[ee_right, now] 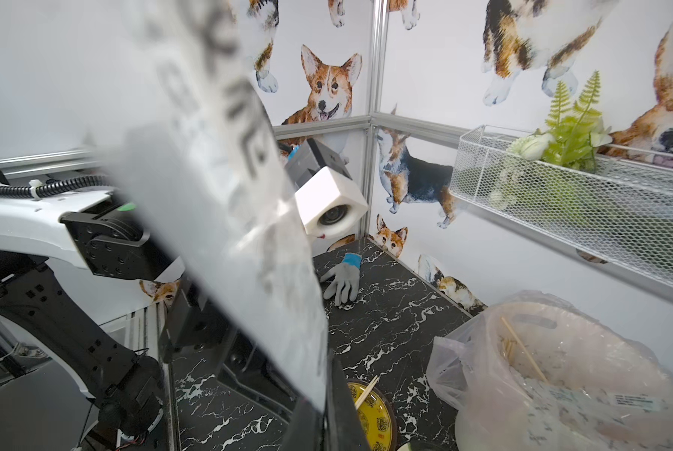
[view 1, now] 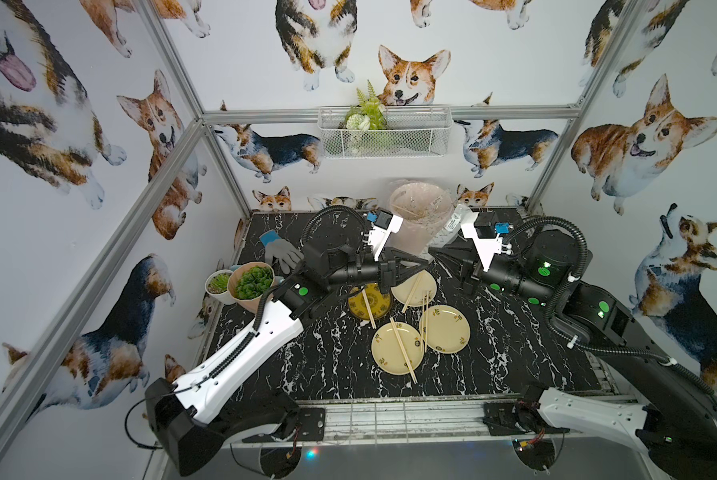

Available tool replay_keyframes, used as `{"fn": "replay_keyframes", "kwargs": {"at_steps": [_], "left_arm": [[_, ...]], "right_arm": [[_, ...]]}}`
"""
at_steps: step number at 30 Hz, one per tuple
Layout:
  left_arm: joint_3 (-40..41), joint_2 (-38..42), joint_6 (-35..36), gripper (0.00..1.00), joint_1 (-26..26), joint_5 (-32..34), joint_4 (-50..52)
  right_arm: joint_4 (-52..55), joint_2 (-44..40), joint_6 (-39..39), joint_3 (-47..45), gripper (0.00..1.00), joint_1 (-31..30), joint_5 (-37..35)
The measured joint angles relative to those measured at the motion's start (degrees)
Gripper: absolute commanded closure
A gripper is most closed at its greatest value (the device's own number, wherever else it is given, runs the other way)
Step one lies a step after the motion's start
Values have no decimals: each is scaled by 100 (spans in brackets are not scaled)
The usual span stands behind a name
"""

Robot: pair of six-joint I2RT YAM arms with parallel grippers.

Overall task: Remove the packaging of disposable chopsticks
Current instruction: Place the packet bag in the trash bin.

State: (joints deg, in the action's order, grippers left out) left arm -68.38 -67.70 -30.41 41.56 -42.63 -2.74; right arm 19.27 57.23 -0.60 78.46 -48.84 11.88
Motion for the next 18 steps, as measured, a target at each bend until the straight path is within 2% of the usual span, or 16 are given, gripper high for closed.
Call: {"fn": "replay_keyframes", "kwargs": {"at_steps": [2,7,13,17,18], "left_arm": [[107,197,31,31,-76,229,63],[560,800,258,29,-387,1088,313],[949,1480,496,29,-678,2190,931],[997,1676,678,28,-767,2590,1309],[997,1690,730,28,-785,2651,1362]], "right_arm": [[35,186,59,258,100,299,-26],[66,1172,378,1119,100,1377,-70],[728,3792,529,3215,100,2253,-146],[1755,5893,503,5484,98,2459,-507],[2157,6413,492,6177,92,2461,-612]]}}
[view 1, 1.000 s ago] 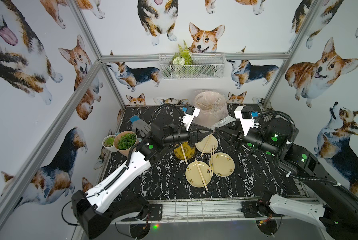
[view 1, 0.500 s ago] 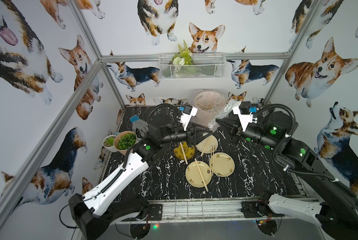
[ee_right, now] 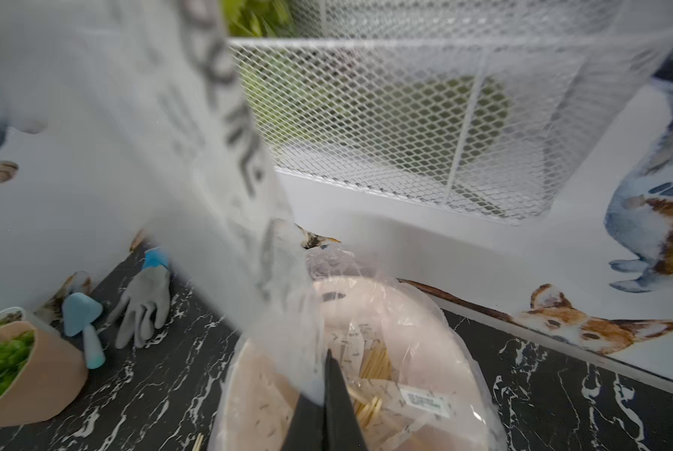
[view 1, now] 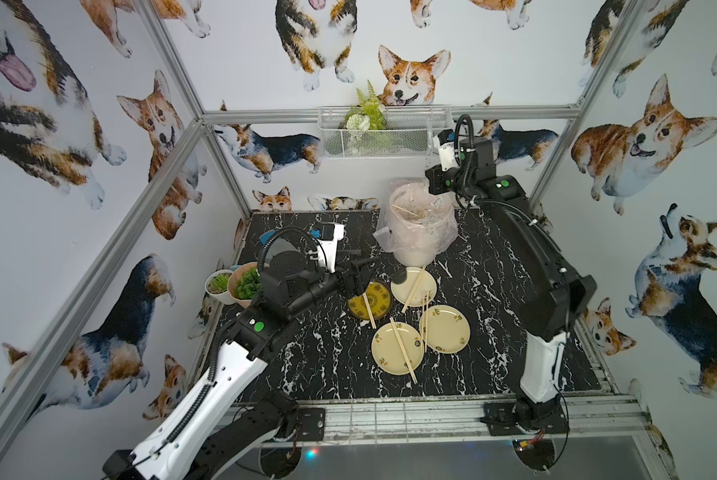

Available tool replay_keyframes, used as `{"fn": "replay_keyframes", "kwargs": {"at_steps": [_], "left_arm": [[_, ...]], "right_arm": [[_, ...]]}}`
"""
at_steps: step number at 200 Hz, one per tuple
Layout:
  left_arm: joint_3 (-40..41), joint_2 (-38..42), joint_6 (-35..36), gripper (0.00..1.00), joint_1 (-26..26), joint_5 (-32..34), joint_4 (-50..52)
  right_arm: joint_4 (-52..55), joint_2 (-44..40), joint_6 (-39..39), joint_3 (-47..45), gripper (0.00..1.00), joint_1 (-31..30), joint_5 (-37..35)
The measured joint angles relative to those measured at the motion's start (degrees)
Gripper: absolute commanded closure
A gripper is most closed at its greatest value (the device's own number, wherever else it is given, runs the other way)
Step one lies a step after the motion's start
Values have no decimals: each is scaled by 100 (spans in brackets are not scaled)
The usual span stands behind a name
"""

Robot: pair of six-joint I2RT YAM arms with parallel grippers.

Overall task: Remove the packaging of disposable chopsticks
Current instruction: Place the packet bag in the trash bin, then reset both arms

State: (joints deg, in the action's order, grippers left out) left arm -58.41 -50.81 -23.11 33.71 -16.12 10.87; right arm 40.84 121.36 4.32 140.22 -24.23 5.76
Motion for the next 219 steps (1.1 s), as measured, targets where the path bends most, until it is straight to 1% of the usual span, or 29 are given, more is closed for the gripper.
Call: {"fn": "replay_keyframes", "kwargs": {"at_steps": [12,21,30,42,65,83,109,142,158,171,182,191,204,212,214,219], "left_arm": [[-4,-2,46,28,-33,48,92],[-9,-9,72,28,-39,92,157],[-9,-17,107,28,-50,103,203],[-11,-48,116,28,-72,105,232],[-33,-188,160,28,-107,98,234],[-144,-402,175,28,-136,50,236],[-273,-678,170,28,-157,-39,221],[-284,-857,127,28,-160,-177,157],[-284,-868,105,28,-168,-179,149],[-284,-850,118,27,-188,-120,155],[-284,-802,232,27,-221,94,203],[-284,-745,339,25,-271,345,229],[-243,-645,529,19,-415,892,205],[-146,-581,627,15,-529,1283,133],[-114,-566,656,14,-562,1390,109],[-2,-529,734,12,-651,1665,31]], "right_arm": [[739,791,4,1172,76,22,-7],[1250,1141,20,1740,66,24,-13],[1663,1241,22,1939,61,24,-9],[2028,1134,52,1790,56,26,31],[2350,525,197,850,53,28,33],[2492,96,323,420,50,26,44],[2643,-197,356,444,46,24,140],[2894,-367,457,496,45,-15,170],[2988,-568,479,339,45,-31,96],[3032,-846,509,92,45,-50,-20],[3001,-1165,542,-192,44,-46,-122],[2898,-1550,603,-621,43,-37,-295],[2514,-2332,629,-1606,39,20,-579],[2090,-2935,658,-2455,38,107,-811],[1943,-3106,658,-2702,34,140,-872],[1537,-3532,682,-3353,31,243,-1027]]}}
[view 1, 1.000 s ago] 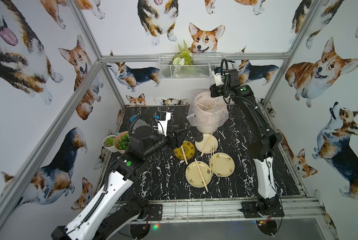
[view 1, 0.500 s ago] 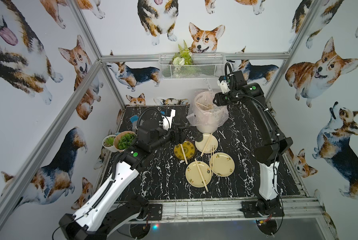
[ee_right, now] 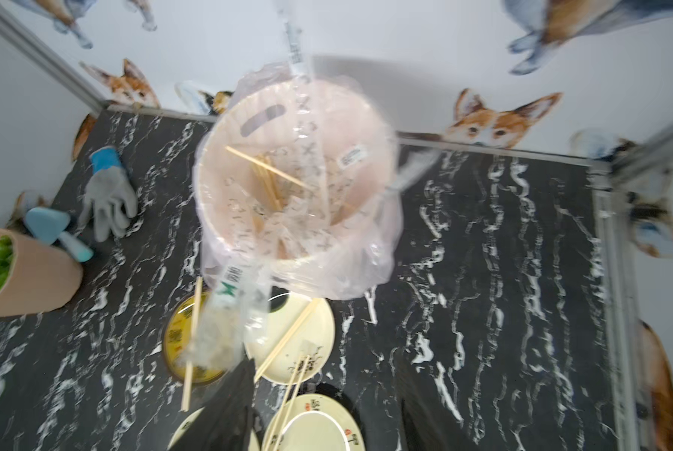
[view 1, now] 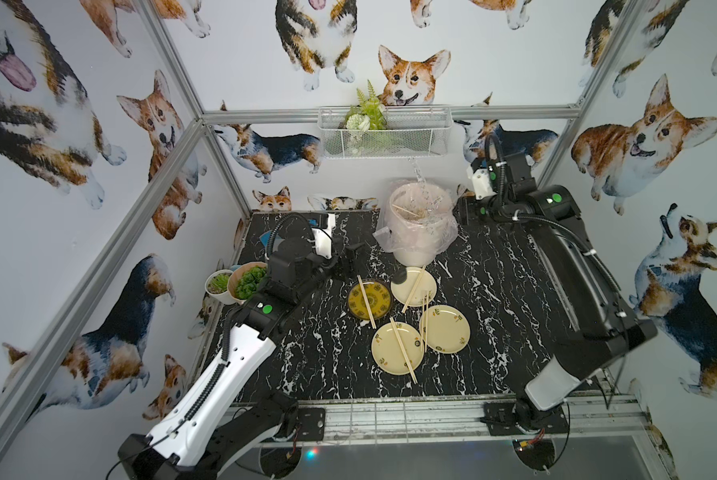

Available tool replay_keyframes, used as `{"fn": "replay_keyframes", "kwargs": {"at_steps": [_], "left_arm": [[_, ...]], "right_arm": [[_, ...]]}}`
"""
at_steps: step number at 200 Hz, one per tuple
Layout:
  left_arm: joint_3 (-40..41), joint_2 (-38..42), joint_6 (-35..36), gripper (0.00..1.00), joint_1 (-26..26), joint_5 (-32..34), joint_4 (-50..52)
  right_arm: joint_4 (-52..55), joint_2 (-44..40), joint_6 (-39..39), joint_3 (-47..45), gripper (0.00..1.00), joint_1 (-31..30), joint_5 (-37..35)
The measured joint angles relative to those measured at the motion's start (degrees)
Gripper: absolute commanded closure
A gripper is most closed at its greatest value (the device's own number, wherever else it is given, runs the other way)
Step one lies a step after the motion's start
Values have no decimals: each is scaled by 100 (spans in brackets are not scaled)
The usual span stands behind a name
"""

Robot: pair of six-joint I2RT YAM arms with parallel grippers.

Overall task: Remove the packaging of disposable chopsticks
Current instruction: Reset both arms

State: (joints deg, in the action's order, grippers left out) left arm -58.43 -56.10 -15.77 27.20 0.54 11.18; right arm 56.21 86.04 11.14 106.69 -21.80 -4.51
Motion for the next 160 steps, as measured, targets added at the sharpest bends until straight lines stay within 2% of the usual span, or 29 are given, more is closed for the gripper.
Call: {"fn": "replay_keyframes", "kwargs": {"at_steps": [12,29,54,80,101,126,160], "left_arm": [[387,79,188,11,-273,638,-234],[1143,166,378,11,-776,1425,-702],[2352,151,507,11,-1530,2098,-1355],[3270,-22,737,9,-1873,2365,-2118],[3869,-304,1023,7,-2201,2417,-3032],[4356,-1045,1150,4,-2785,1792,-4837],[4367,-2065,1082,0,-3056,483,-5606]], "right_arm": [[-964,-1040,63,-1687,27,323,-431],[-2345,-2144,48,-3775,26,844,-1137],[-4415,-2850,-341,-6354,26,1316,-1668],[-5584,-2717,-369,-7381,26,1613,-1727],[-6741,-2085,-356,-7960,25,1665,-1532],[-7735,-1401,-535,-8404,24,1687,-1209],[-10107,-282,-804,-9453,23,1884,-428]]}}
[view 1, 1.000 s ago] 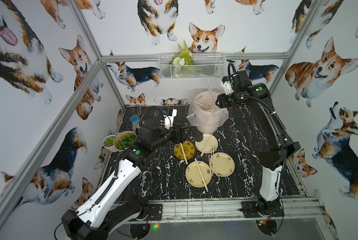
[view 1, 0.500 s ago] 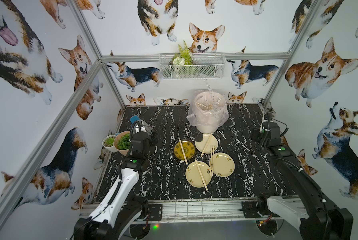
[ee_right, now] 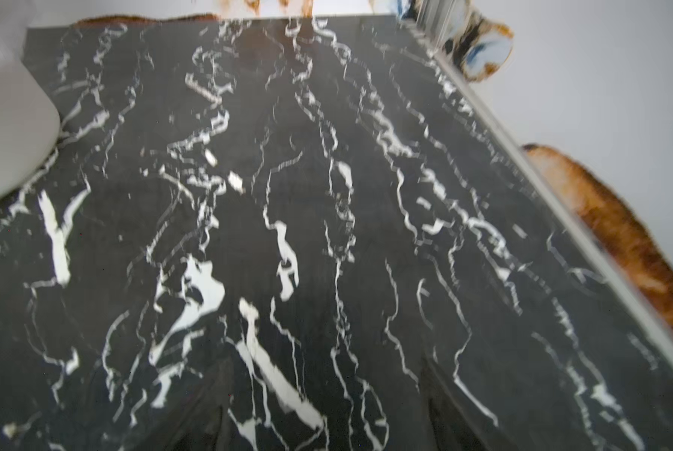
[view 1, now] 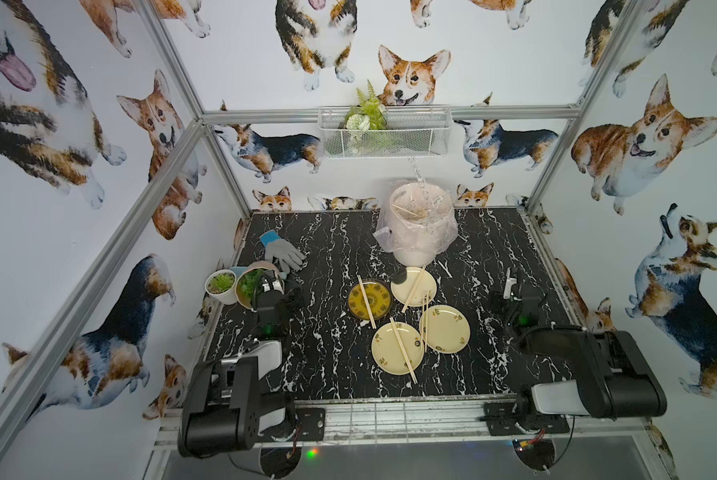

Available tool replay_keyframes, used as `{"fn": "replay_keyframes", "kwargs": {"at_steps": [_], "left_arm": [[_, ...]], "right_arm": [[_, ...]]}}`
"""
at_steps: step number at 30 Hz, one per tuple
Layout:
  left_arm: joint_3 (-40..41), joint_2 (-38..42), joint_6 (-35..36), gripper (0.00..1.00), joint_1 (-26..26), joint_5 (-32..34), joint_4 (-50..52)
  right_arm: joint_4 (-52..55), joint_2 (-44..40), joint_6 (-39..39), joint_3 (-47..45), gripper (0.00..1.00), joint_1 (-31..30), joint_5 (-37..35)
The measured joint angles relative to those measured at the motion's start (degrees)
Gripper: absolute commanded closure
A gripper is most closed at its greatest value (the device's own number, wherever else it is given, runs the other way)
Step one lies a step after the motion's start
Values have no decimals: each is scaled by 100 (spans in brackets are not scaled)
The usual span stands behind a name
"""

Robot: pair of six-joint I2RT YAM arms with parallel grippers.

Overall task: Remove the packaging of disposable chopsticks
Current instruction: Reset both arms

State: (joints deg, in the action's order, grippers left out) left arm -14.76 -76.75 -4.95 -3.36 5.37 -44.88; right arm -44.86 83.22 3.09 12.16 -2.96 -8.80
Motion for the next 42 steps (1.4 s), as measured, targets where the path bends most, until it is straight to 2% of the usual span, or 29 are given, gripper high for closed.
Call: {"fn": "replay_keyframes", "kwargs": {"at_steps": [3,6,10,14,18,20,24,42], "left_arm": [[107,-673,-46,0,-151,-433,-848],[319,-1434,-61,0,-160,-920,-1838],[341,-1587,-61,0,-168,-1255,-2371],[39,-1478,11,0,-129,-1488,-2350],[-238,-1416,131,0,9,-1545,-1897],[-450,-1377,214,0,173,-1392,-1574],[-699,-1344,404,0,479,-1113,-1091],[-745,-1340,516,0,535,-654,-680]], "right_arm": [[-411,-72,-79,-181,22,13,319],[-651,-280,-103,46,22,39,411],[-933,39,-103,114,21,50,428],[-754,-90,-101,289,20,72,424],[-669,61,28,498,18,70,92],[-608,59,83,511,0,72,-79],[-527,57,173,525,0,74,-282],[-496,57,177,525,0,74,-339]]}}
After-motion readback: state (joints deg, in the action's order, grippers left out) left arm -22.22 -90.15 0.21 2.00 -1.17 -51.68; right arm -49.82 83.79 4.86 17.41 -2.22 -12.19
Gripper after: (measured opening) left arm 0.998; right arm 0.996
